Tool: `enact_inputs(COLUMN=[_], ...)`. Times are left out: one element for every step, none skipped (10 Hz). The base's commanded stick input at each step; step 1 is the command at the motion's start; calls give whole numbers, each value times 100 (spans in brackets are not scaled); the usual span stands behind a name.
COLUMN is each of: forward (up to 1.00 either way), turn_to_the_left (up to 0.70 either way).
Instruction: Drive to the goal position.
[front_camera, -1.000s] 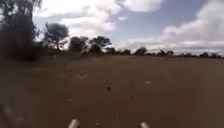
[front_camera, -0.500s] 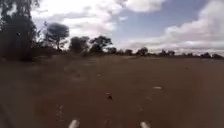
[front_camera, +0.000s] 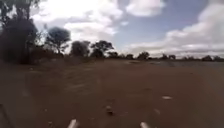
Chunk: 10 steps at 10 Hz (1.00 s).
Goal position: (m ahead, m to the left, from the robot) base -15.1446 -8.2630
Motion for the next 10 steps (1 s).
enact_inputs(forward=[70, 70, 70, 70, 70, 70, 70, 70, 70, 70], turn_to_the_left=[0, 0, 0, 0, 0, 0, 0, 0, 0, 0])
